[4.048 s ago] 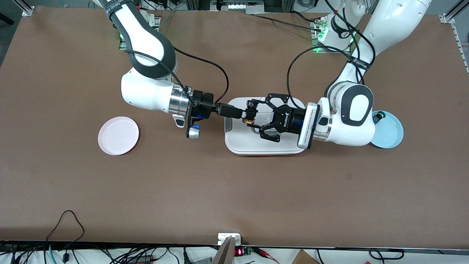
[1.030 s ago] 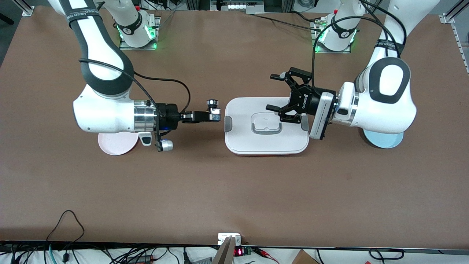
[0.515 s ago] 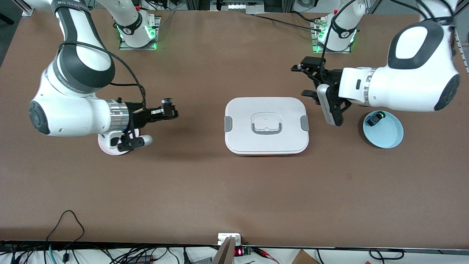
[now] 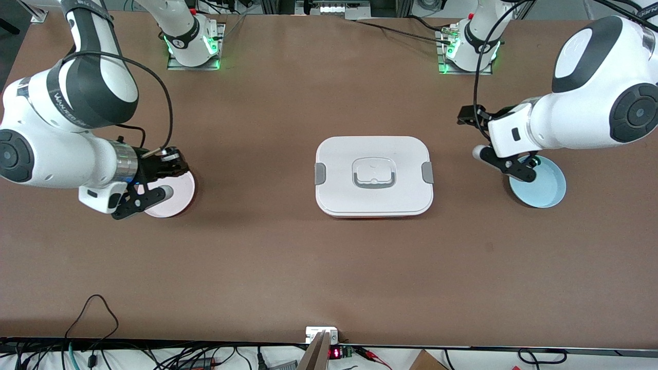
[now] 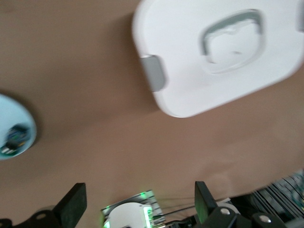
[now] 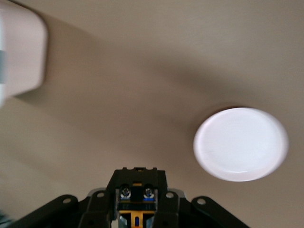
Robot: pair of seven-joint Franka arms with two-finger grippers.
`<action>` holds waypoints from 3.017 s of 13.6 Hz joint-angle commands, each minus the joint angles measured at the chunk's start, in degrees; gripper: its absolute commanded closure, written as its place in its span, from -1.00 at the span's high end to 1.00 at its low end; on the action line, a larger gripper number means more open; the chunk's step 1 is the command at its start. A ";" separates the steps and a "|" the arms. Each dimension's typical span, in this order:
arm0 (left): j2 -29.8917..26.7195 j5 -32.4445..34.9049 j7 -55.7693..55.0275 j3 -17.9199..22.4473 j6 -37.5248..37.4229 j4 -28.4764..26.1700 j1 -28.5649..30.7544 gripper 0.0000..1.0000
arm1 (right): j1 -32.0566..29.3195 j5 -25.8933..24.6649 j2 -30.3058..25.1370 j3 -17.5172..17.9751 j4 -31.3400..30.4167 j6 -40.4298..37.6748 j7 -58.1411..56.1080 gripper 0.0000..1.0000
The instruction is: Transfer orange switch to right arm and place
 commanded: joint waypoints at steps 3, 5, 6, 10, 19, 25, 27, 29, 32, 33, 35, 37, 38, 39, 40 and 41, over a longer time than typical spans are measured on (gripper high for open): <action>0.17 8.96 -9.57 -0.27 0.55 2.88 0.52 1.00 | -1.19 -6.46 -8.01 0.32 -20.58 19.13 -3.60 -1.00; -0.27 9.83 -8.78 0.08 2.46 3.07 0.79 1.00 | -1.19 -7.44 -9.42 -0.55 -29.02 28.90 -3.60 -1.00; -1.75 8.97 -9.04 2.08 7.79 2.11 0.53 1.00 | -1.02 -7.44 -9.51 -1.43 -31.58 32.34 -3.60 -1.00; -17.12 6.85 -9.39 10.27 23.12 -15.97 -2.20 1.00 | -0.14 -8.14 -9.25 -5.64 -42.22 48.42 -5.62 -1.00; -17.24 4.39 -9.31 15.99 21.39 -16.02 -3.70 1.00 | 2.59 -7.62 -4.68 -11.63 -48.49 59.52 -5.27 -0.99; -17.32 4.47 -9.57 15.72 19.18 -15.04 -3.61 1.00 | 2.50 -7.35 -0.82 -12.42 -48.13 63.12 -4.66 -0.92; -17.23 4.47 -9.57 16.07 19.18 -15.04 -3.52 1.00 | 2.50 -7.18 -0.55 -12.42 -48.05 63.92 -4.74 -0.73; -17.23 4.47 -9.57 16.16 19.18 -15.04 -3.52 1.00 | 2.24 -7.09 -1.07 -12.51 -48.05 63.75 -4.83 0.55; -17.23 4.47 -9.57 16.16 19.09 -15.04 -3.52 1.00 | 2.32 -7.27 -4.49 -13.12 -47.35 63.40 -5.80 1.00; -17.23 4.47 -9.57 16.16 19.09 -15.04 -3.61 1.00 | 2.32 -7.27 -5.98 -13.13 -47.17 63.05 -5.71 1.00; -17.23 4.47 -9.57 16.07 19.09 -15.04 -3.61 1.00 | 2.85 -7.00 -10.80 -13.04 -46.91 56.06 -5.36 1.00; -17.23 4.47 -9.57 15.99 19.09 -15.04 -3.61 1.00 | 5.47 -6.57 -16.78 -13.30 -45.94 47.10 -4.84 1.00; -17.23 4.47 -9.48 15.90 19.09 -14.95 -3.61 1.00 | 6.62 -5.26 -18.98 -13.91 -44.54 42.44 -3.96 1.00; -17.23 4.56 -9.40 15.81 19.09 -15.04 -3.61 1.00 | 7.76 -4.20 -21.09 -14.44 -42.36 36.56 -2.82 1.00; -17.23 4.56 -9.48 15.64 19.09 -15.04 -3.61 1.00 | 8.12 -4.19 -22.68 -14.45 -39.90 31.20 -1.68 1.00; -17.23 4.56 -9.57 15.64 19.09 -15.04 -3.61 1.00 | 8.47 -4.19 -24.00 -14.45 -36.65 25.05 -0.45 1.00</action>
